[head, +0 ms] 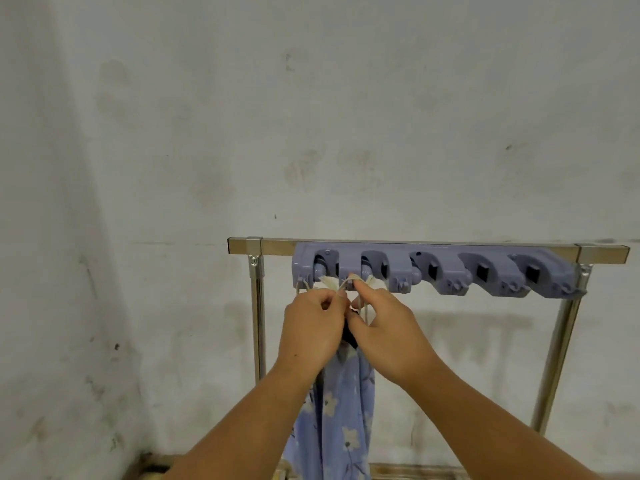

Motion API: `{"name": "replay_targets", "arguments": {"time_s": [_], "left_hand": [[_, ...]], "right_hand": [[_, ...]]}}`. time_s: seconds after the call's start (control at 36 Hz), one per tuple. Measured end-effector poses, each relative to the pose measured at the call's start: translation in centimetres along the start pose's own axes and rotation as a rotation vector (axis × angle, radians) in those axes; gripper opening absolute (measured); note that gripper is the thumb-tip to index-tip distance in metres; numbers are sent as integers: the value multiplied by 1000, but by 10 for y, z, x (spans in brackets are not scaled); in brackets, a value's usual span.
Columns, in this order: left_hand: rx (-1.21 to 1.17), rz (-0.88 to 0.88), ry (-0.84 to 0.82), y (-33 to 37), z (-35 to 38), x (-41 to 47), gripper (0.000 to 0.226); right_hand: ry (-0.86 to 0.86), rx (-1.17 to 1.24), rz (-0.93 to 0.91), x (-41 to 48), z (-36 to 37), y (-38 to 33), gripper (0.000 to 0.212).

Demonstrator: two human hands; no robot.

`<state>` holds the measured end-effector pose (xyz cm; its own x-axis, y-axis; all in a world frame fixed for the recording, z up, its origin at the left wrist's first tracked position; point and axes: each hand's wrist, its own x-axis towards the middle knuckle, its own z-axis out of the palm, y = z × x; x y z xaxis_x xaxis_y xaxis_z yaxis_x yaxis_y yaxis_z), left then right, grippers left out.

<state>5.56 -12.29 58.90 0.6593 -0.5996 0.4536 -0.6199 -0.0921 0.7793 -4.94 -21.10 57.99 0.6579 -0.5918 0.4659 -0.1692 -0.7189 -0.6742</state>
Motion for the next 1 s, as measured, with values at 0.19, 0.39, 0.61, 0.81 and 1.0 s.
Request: {"name": "replay_targets", "arguments": {"time_s": [0.19,0.39,0.61,0.81,1.0], "left_hand": [[-36,2,-24,-4,2,-2,37],[-90,-11,-51,-7,7,-9,38],[2,1,-30,-1,1,3,43],[65,-16,-65,-8,5,3,45],[-8,68,-108,-15,0,-13,28]], "right_hand": [[12,34,2,-5,4,2,59],[15,37,-23,-18,4,5,59],[39,70,-6,-8,-5,-4,44],[-40,47,31,-9,0,0,45],[-71,100,25,-28,6,16,55]]}}
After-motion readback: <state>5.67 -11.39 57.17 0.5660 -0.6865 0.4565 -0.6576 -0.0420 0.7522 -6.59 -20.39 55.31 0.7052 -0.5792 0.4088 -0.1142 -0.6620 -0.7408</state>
